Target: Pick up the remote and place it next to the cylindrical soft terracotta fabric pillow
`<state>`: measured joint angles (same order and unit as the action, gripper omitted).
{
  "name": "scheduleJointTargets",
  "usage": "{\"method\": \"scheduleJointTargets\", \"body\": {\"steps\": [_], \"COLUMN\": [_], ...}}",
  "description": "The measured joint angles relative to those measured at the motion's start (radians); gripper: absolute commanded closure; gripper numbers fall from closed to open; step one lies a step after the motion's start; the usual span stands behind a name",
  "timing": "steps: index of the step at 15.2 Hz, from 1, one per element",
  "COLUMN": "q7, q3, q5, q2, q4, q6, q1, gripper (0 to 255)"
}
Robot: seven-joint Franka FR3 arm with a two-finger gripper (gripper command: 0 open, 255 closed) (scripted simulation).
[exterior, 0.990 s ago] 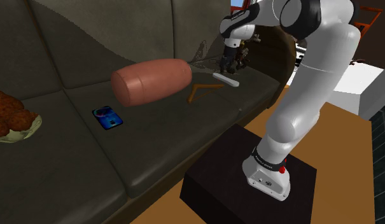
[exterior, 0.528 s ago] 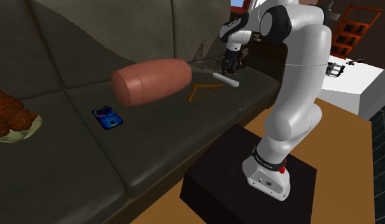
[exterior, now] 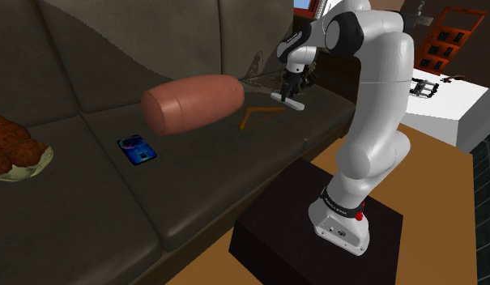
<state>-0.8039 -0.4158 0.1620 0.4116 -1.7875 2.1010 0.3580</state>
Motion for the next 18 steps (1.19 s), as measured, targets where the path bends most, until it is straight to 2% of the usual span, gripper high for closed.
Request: {"method": "scheduleJointTargets", "body": {"steps": [6, 7, 18], "q7": [-0.001, -0.001, -0.001], "q3": [0.000, 0.000, 0.000], "q5": [0.001, 0.001, 0.000], "q2": [0.002, 0.002, 0.000], "q4": [-0.001, -0.001, 0.001], "q6": [0.004, 0.004, -0.001], "q1": [0.001, 0.001, 0.001], "gripper": [0, 255, 255]}}
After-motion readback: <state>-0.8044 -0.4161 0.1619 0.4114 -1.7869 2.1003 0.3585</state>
